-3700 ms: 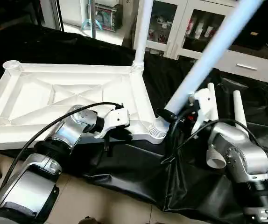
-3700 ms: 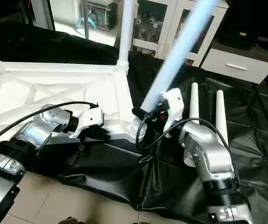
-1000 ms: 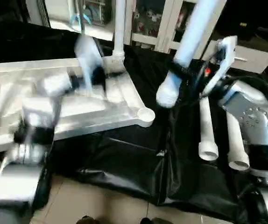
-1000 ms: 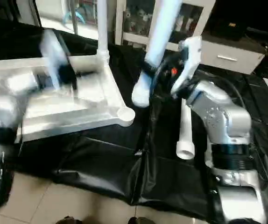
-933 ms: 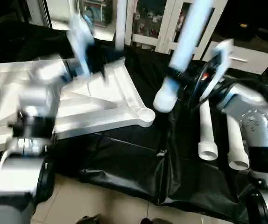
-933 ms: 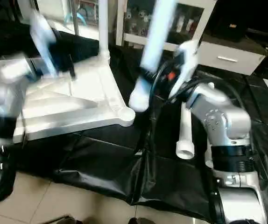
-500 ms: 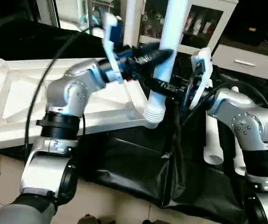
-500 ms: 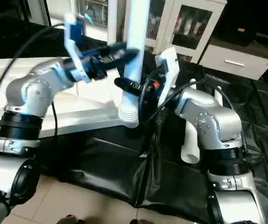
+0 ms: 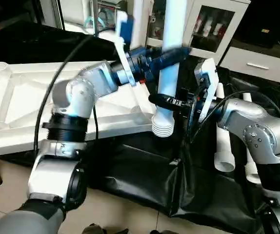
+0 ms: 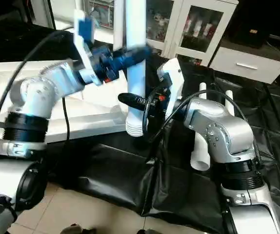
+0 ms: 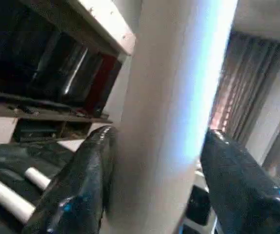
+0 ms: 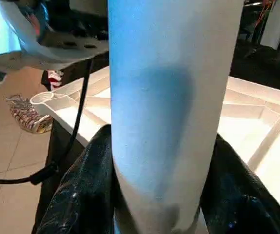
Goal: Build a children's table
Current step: Pick table leg
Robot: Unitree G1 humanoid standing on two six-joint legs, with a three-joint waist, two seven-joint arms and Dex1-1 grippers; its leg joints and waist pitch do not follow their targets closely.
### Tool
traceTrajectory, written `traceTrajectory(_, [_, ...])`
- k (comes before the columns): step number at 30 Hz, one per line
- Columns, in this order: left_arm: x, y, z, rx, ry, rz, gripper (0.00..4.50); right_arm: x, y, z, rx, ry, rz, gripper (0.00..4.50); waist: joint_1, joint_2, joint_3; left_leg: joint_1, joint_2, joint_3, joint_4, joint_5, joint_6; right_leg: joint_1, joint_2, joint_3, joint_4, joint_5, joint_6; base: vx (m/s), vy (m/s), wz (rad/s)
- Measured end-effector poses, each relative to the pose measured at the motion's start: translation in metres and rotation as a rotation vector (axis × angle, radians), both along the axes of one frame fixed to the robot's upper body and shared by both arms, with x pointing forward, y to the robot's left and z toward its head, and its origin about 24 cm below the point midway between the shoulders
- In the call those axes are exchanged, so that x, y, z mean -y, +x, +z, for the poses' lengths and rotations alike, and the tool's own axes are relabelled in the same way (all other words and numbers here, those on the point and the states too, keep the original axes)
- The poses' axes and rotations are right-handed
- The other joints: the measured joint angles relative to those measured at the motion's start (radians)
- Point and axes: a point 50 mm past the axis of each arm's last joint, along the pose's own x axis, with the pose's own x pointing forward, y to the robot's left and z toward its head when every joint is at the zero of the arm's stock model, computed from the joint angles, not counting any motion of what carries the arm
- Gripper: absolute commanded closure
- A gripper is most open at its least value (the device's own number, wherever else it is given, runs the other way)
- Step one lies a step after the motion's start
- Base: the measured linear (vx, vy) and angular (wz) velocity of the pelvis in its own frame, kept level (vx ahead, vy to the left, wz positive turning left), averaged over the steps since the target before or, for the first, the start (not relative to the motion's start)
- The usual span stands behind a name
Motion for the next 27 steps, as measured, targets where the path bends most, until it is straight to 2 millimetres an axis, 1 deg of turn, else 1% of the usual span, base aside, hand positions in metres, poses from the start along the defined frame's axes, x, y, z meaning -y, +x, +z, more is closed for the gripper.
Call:
traceTrajectory(2, [-0.002,0.0,0.0,0.0,0.007,0.006,1.98,-0.001,0.0,0.0,-0.001,-0.001,0.004,2.7,0.0,0.0,0.0,0.0,0.0,0.0,0.0,0.0,0.0,0.0,0.0,0.0,0.0,0.0,0.0,0.0,0.0,0.0])
traceTrajectory(4, [-0.002,0.0,0.0,-0.003,0.01,0.003,2.29,-0.001,0.0,-0.001,-0.001,-0.004,0.003,2.7,0.001,0.0,0.0,0.0,0.0,0.0,0.001,0.0,0.0,0.0,0.0,0.0,0.0,0.0,0.0,0.0,0.0,0.0])
traceTrajectory(9, [-0.003,0.0,0.0,0.005,0.024,0.012,2.5,-0.002,0.0,-0.001,-0.002,-0.002,0.009,2.7,0.001,0.0,0.0,0.0,0.0,0.0,0.001,0.0,0.0,0.0,0.0,0.0,0.001,0.0,0.0,0.0,0.0,0.0])
traceTrajectory(14, [-0.004,0.0,0.001,0.017,0.038,0.029,2.54,-0.003,0.0,-0.001,-0.005,0.004,0.007,2.7,0.001,0.0,0.0,0.0,0.0,-0.001,0.002,0.0,0.0,0.0,0.0,0.0,0.001,0.0,0.0,0.0,0.0,0.0])
traceTrajectory(15, [-0.004,0.001,0.001,0.021,0.042,0.036,2.55,-0.004,0.0,-0.002,-0.008,0.008,0.006,2.35,0.001,0.0,0.0,0.0,0.0,-0.001,0.002,0.0,0.0,0.0,0.0,0.0,0.001,0.0,0.0,0.0,0.0,0.0])
traceTrajectory(17, [-0.004,0.001,0.001,0.029,0.053,0.047,2.56,-0.004,0.001,-0.003,-0.013,0.012,0.006,2.0,0.001,0.0,0.0,0.0,0.0,-0.001,0.002,0.0,0.0,0.0,0.0,0.0,0.001,0.0,0.0,0.0,0.0,0.0])
traceTrajectory(20, [-0.003,0.002,-0.001,0.039,0.093,0.059,2.6,-0.003,0.001,-0.002,-0.007,0.008,0.005,1.91,0.002,0.0,0.0,-0.001,0.0,-0.001,0.002,0.0,0.0,0.0,0.0,0.0,0.001,0.0,0.0,0.0,0.0,0.0])
traceTrajectory(21, [-0.002,0.002,-0.001,0.041,0.103,0.06,2.67,-0.003,0.001,-0.002,-0.007,0.006,0.004,1.66,0.002,0.0,0.0,-0.001,0.0,-0.001,0.002,0.0,0.0,0.0,0.0,0.0,0.001,0.0,0.0,0.0,0.0,0.0])
traceTrajectory(24, [0.003,-0.002,0.002,0.087,0.143,0.05,2.7,-0.001,0.001,-0.002,-0.009,-0.003,0.011,1.54,0.003,0.0,0.0,-0.001,0.0,-0.001,0.002,0.0,0.0,0.0,0.0,-0.001,0.001,0.0,0.0,0.0,0.0,0.0])
traceTrajectory(26, [0.006,-0.004,0.005,0.112,0.14,0.037,2.7,-0.001,0.0,-0.002,-0.016,-0.003,0.019,1.48,0.002,0.0,0.0,-0.001,0.0,-0.001,0.002,0.0,0.0,0.0,0.0,-0.001,0.001,0.0,0.0,0.0,0.0,0.0])
traceTrajectory(27, [0.008,-0.005,0.006,0.122,0.139,0.03,2.7,0.0,-0.001,-0.003,-0.025,-0.007,0.024,1.31,0.002,0.0,0.0,-0.001,0.0,-0.001,0.003,0.0,0.0,0.0,0.0,-0.001,0.001,0.0,0.0,0.0,0.0,0.0])
